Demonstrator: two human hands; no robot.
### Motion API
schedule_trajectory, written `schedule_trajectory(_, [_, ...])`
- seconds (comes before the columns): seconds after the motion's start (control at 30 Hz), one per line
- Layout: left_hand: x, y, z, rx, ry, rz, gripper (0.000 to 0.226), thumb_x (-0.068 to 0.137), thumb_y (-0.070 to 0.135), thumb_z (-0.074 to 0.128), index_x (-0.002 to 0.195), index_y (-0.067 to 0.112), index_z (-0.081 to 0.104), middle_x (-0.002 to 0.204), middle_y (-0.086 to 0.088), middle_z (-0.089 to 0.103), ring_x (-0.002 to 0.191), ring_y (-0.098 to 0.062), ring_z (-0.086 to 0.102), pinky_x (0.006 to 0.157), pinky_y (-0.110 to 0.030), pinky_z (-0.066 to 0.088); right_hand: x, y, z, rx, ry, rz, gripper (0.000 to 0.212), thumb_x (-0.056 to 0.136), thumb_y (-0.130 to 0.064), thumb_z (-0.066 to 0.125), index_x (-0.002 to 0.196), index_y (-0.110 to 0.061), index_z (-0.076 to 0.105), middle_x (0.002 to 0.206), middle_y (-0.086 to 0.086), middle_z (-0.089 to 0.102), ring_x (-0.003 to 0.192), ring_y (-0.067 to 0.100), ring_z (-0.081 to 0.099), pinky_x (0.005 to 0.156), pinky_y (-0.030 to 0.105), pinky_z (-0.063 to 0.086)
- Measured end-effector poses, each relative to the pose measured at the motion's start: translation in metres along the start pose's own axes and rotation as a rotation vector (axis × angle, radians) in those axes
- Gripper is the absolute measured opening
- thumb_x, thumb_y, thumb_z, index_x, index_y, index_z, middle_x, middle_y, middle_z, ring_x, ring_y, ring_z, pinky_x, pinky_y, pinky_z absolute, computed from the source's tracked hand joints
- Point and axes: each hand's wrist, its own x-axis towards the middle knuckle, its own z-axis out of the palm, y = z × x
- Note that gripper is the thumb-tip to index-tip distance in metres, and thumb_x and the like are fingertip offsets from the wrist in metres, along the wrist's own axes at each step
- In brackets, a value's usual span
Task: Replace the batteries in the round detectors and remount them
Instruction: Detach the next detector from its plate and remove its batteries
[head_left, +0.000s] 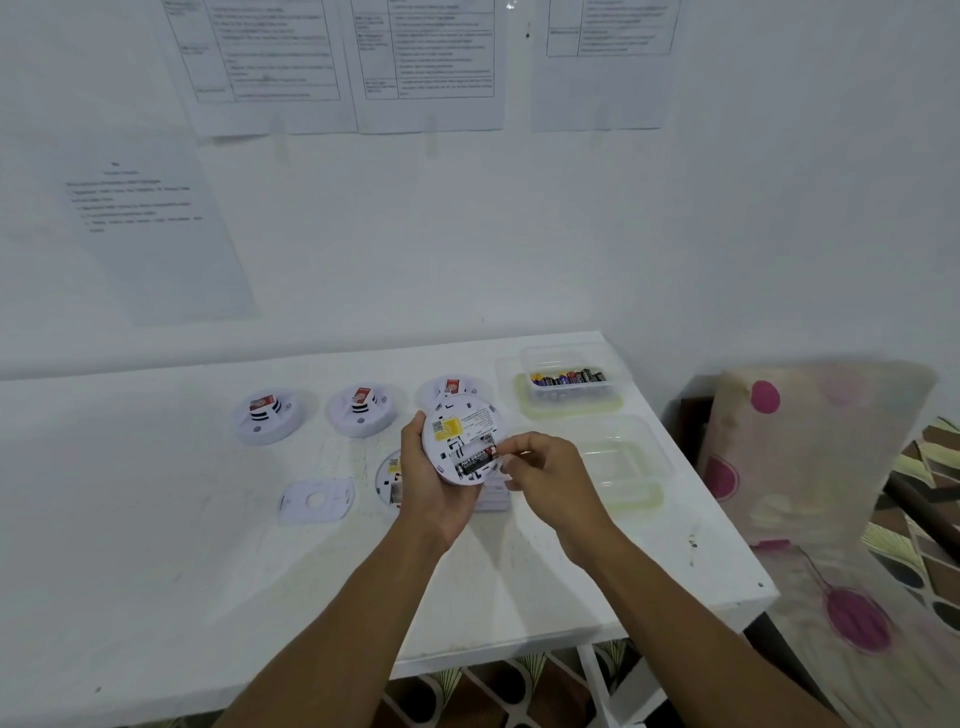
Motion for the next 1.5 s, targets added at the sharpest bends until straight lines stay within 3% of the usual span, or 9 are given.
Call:
schedule_trajectory(0.23, [0.001,-0.001,0.002,0.031,-0.011,-0.001,0.055,0.098,0.049,0.033,0.126,0.013,0.063,0.123,-0.019,0.065,0.109,-0.031,0.059,0.085,-0.039,0.047,-0.002,-0.011,0.002,-0.06,0.099,-0.144,0.008,0.082,-0.016,0.074,0.079,-0.015,0.067,0.078,-0.006,0.072,0.074,0.006,0.068,0.067,0.02,0.054])
schedule_trajectory(0.43, [0.003,0.003,0.005,-0.063,-0.057,-0.051,0.056,0.097,0.047,0.039,0.136,0.011,0.056,0.134,-0.02,0.059,0.123,-0.036,0.053,0.111,-0.051,0.035,0.029,-0.018,-0.048,0.035,0.076,-0.179,0.013,0.078,-0.002,0.075,0.078,-0.011,0.065,0.077,0.009,0.071,0.069,0.017,0.064,0.071,0.032,0.053])
schedule_trajectory(0.53, [0.003,0.009,0.002,-0.083,-0.068,-0.087,0.061,0.094,0.048,0.043,0.143,0.013,0.05,0.142,-0.02,0.053,0.127,-0.036,0.051,0.108,-0.05,0.037,0.052,-0.014,-0.095,-0.229,0.015,-0.087,0.011,0.077,-0.004,0.076,0.08,-0.009,0.068,0.078,0.01,0.073,0.068,0.018,0.067,0.069,0.031,0.054])
schedule_trajectory(0.63, [0.001,0.008,0.002,-0.101,-0.06,-0.096,0.061,0.094,0.049,0.043,0.143,0.013,0.05,0.143,-0.021,0.052,0.125,-0.036,0.052,0.102,-0.049,0.041,0.068,-0.002,-0.113,-0.644,-0.054,0.015,0.01,0.077,-0.009,0.076,0.082,-0.012,0.069,0.077,0.003,0.072,0.065,0.009,0.066,0.055,0.016,0.046])
schedule_trajectory(0.77, [-0.002,0.007,0.0,-0.113,-0.056,-0.119,0.06,0.095,0.049,0.041,0.142,0.013,0.05,0.142,-0.021,0.053,0.122,-0.036,0.054,0.099,-0.048,0.043,0.077,0.01,-0.105,-0.741,-0.182,0.066,0.008,0.079,-0.008,0.074,0.082,-0.013,0.069,0.076,0.004,0.072,0.059,0.008,0.063,0.054,0.016,0.046])
schedule_trajectory(0.97, [-0.008,0.007,-0.006,-0.12,-0.069,-0.105,0.059,0.096,0.05,0.041,0.14,0.013,0.052,0.14,-0.019,0.055,0.117,-0.034,0.057,0.099,-0.05,0.043,0.085,0.023,-0.098,-0.633,-0.19,0.112,0.013,0.08,0.003,0.067,0.082,-0.009,0.071,0.076,0.01,0.072,0.067,0.019,0.071,0.075,0.035,0.061])
schedule_trajectory(1.17, [-0.015,0.007,-0.01,-0.109,-0.083,-0.084,0.067,0.089,0.055,0.048,0.141,0.013,0.051,0.139,-0.018,0.056,0.122,-0.035,0.057,0.092,-0.049,0.053,0.077,0.019,-0.103,-0.47,-0.13,0.1,0.02,0.084,0.008,0.055,0.086,-0.006,0.069,0.084,0.018,0.073,0.073,0.023,0.073,0.074,0.034,0.06])
schedule_trajectory(1.4, [-0.03,0.025,-0.018,-0.05,-0.033,-0.038,0.057,0.086,0.052,0.055,0.12,0.008,0.069,0.132,-0.019,0.062,0.122,-0.035,0.057,0.109,-0.053,0.039,0.036,-0.017,-0.049,-0.128,-0.15,-0.088,0.007,0.087,-0.012,0.064,0.085,-0.016,0.07,0.079,0.004,0.072,0.068,0.017,0.066,0.059,0.028,0.051])
schedule_trajectory(1.5, [-0.039,0.041,-0.025,0.072,-0.01,-0.032,0.054,0.095,0.051,0.045,0.108,0.008,0.074,0.12,-0.019,0.068,0.102,-0.032,0.068,0.09,-0.043,0.054,0.019,-0.024,-0.003,-0.063,-0.246,-0.141,0.003,0.086,-0.018,0.07,0.087,-0.016,0.07,0.084,0.003,0.072,0.069,0.015,0.067,0.059,0.029,0.054])
